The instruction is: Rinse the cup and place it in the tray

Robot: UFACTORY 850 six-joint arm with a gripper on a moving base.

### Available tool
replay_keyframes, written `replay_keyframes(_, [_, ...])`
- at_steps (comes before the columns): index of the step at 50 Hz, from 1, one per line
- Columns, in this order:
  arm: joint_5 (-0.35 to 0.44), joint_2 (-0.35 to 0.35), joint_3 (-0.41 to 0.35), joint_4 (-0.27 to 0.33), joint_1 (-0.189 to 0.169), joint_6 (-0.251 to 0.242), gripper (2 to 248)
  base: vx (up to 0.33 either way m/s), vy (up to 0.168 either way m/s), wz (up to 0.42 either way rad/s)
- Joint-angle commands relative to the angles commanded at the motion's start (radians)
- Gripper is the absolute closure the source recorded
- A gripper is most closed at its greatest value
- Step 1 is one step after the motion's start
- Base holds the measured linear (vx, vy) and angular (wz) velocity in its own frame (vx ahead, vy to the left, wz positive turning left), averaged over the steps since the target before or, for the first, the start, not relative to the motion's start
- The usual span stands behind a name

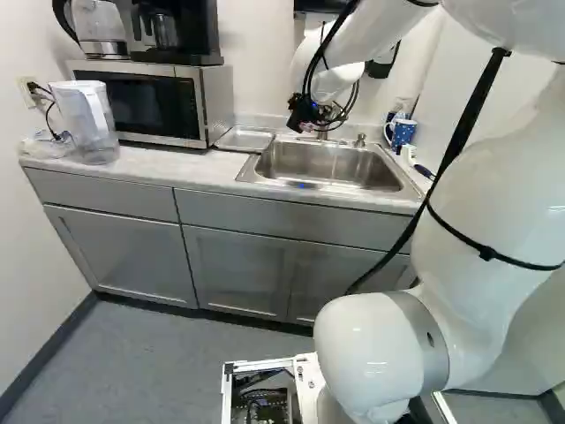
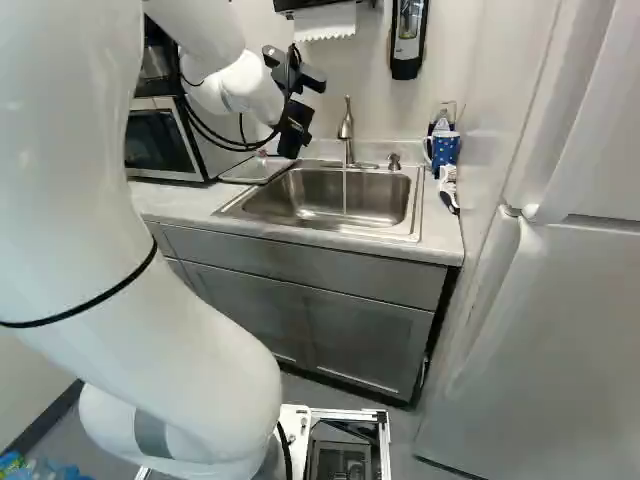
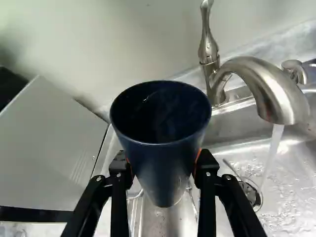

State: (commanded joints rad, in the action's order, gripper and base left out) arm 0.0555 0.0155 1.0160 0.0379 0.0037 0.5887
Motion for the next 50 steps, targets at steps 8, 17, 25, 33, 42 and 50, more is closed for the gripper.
replay_keyframes(8, [0.0,0.0,0.0,0.0,0.0,0.084,125,0.0,0.0,0.0])
replay_keyframes(17, [0.0,0.0,0.0,0.0,0.0,0.182,125,0.0,0.0,0.0])
replay_keyframes(25, [0.0,0.0,0.0,0.0,0.0,0.262,125,0.0,0.0,0.0])
replay_keyframes(33, [0.0,0.0,0.0,0.0,0.0,0.348,125,0.0,0.0,0.0])
replay_keyframes(42, [0.0,0.0,0.0,0.0,0.0,0.441,125,0.0,0.0,0.0])
replay_keyframes(50, [0.0,0.0,0.0,0.0,0.0,0.525,125,0.0,0.0,0.0])
